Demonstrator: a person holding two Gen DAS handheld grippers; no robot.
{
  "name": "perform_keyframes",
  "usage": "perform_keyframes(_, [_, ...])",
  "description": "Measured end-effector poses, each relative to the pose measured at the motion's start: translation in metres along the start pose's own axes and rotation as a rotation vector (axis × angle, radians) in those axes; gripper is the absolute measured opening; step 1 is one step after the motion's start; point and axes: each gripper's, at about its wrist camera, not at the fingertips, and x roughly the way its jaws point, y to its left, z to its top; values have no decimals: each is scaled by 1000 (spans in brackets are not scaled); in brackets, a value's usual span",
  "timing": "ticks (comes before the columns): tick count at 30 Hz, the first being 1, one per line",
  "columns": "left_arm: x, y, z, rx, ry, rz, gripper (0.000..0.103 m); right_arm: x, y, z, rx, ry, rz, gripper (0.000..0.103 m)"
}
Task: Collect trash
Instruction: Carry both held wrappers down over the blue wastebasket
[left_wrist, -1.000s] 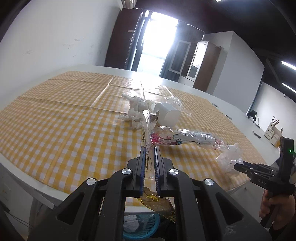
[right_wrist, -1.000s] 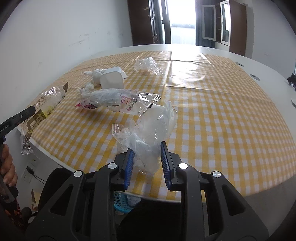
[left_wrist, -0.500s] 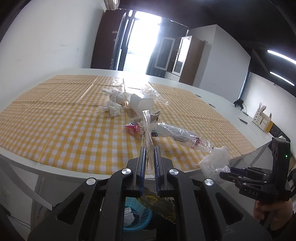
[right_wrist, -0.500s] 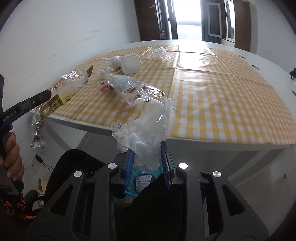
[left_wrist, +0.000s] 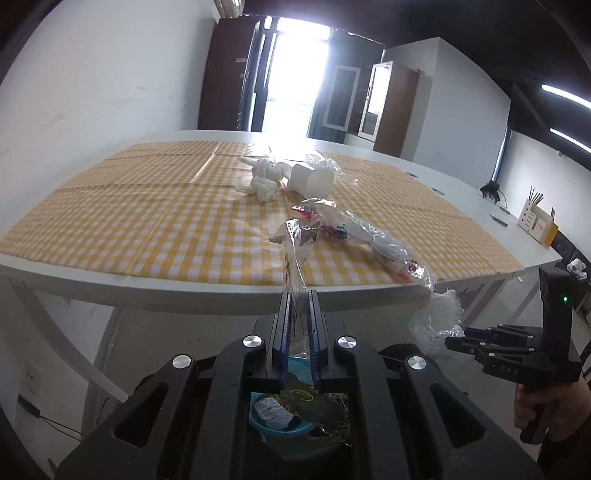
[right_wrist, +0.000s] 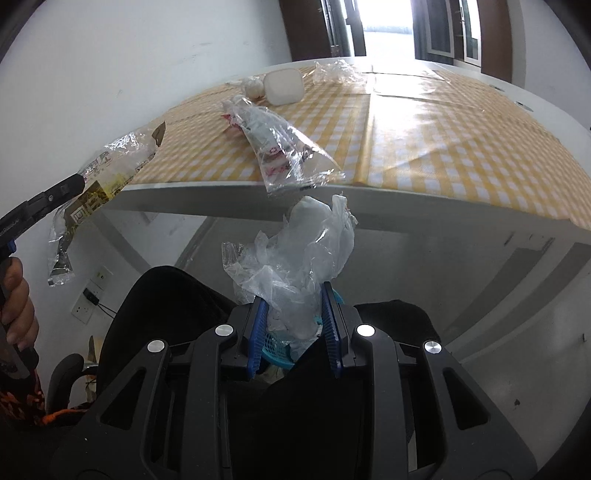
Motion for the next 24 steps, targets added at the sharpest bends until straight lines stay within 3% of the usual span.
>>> perform_keyframes(13, [-3,17,-66,21,126,-16,8,44,19,-22,-21,85,25,26])
perform_keyframes(24, [43,31,-96,-17,252,-10,8,94,28,-40,-22,179,23,26])
